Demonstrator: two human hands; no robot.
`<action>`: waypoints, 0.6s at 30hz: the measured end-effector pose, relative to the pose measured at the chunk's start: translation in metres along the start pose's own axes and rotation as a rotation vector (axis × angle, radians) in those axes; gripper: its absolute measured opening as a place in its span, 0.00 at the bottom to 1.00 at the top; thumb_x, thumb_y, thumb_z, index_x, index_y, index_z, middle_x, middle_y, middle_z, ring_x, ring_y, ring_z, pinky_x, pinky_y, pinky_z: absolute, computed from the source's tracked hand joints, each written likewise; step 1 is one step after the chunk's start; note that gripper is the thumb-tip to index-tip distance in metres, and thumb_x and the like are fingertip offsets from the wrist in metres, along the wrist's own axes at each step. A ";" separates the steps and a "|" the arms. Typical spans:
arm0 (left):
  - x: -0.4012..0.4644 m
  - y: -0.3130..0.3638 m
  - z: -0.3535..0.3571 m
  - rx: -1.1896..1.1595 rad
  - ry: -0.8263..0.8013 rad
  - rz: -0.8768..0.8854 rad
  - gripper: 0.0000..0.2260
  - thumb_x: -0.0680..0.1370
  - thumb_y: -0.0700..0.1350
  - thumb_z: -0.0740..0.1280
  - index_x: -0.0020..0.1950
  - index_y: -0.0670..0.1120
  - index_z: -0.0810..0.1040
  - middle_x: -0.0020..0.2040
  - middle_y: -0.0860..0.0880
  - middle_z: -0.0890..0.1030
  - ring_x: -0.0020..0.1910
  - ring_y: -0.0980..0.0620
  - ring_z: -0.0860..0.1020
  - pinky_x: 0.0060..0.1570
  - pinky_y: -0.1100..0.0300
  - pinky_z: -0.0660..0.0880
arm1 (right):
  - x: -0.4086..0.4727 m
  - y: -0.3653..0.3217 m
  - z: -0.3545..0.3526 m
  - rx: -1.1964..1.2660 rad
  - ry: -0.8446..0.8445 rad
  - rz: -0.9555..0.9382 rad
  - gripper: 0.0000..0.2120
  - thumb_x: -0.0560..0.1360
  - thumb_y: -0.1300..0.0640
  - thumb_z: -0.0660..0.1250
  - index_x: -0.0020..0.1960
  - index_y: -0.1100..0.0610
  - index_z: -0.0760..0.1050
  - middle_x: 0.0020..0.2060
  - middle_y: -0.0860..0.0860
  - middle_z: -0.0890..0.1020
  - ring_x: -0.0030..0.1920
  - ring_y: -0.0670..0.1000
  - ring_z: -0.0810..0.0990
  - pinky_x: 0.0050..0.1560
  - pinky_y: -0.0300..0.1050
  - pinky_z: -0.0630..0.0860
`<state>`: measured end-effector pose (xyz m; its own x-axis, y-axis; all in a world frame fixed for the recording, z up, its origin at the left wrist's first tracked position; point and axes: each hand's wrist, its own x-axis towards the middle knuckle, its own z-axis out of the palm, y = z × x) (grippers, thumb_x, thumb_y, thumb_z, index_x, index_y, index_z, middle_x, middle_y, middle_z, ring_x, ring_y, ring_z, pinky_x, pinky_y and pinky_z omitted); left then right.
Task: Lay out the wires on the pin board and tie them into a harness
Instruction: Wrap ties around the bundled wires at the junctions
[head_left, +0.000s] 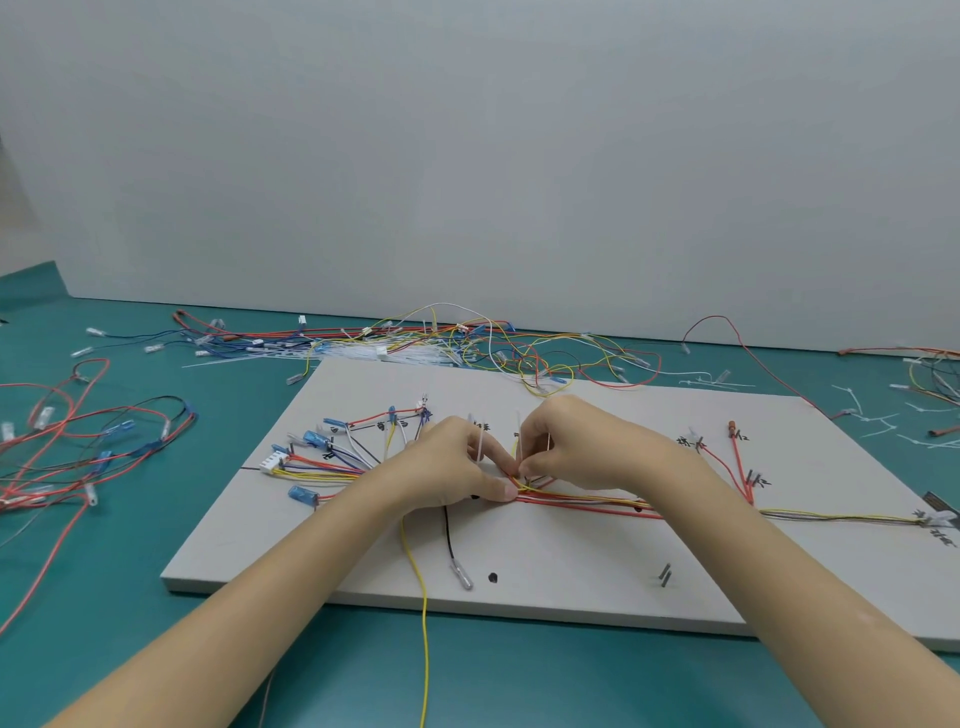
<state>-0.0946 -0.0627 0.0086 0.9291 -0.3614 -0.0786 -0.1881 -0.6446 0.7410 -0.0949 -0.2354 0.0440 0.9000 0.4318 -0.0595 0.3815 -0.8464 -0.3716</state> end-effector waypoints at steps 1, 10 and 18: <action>0.000 0.000 0.000 0.002 0.004 0.000 0.06 0.69 0.51 0.77 0.45 0.58 0.85 0.49 0.43 0.81 0.50 0.52 0.74 0.42 0.62 0.69 | 0.001 -0.001 0.000 -0.010 -0.005 0.002 0.05 0.73 0.61 0.71 0.39 0.54 0.80 0.38 0.53 0.83 0.39 0.52 0.80 0.40 0.45 0.75; 0.002 -0.002 0.001 -0.004 0.008 -0.002 0.06 0.69 0.51 0.78 0.42 0.60 0.84 0.46 0.46 0.80 0.49 0.52 0.74 0.42 0.63 0.69 | 0.005 0.001 -0.001 0.015 0.033 -0.007 0.03 0.73 0.61 0.70 0.42 0.56 0.82 0.37 0.50 0.82 0.36 0.45 0.77 0.37 0.36 0.71; 0.001 -0.001 0.001 0.001 0.017 -0.004 0.06 0.68 0.51 0.78 0.44 0.57 0.85 0.48 0.44 0.82 0.50 0.50 0.78 0.45 0.63 0.72 | -0.009 0.006 0.005 0.342 0.101 -0.002 0.08 0.70 0.70 0.68 0.37 0.59 0.81 0.32 0.54 0.83 0.32 0.52 0.82 0.29 0.39 0.77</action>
<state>-0.0941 -0.0630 0.0071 0.9349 -0.3478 -0.0703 -0.1848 -0.6466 0.7401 -0.1013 -0.2429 0.0377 0.9222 0.3859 0.0266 0.3056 -0.6849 -0.6615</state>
